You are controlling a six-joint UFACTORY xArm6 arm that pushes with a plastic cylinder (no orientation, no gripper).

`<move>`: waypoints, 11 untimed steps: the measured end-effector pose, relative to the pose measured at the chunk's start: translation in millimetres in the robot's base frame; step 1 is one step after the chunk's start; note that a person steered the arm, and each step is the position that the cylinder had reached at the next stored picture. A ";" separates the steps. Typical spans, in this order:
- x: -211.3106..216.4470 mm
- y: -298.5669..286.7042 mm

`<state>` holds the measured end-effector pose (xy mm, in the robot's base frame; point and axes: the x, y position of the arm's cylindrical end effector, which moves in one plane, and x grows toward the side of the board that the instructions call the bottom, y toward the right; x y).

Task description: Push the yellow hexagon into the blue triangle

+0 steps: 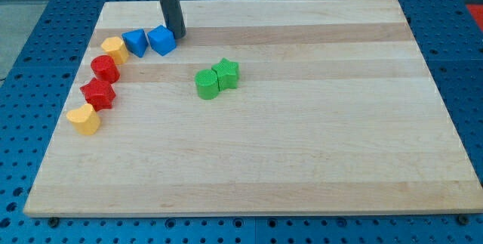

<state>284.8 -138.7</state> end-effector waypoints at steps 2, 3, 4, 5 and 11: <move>-21.8 -77.1; -8.7 -135.9; 33.1 -157.3; 62.5 -162.9; 66.3 -101.9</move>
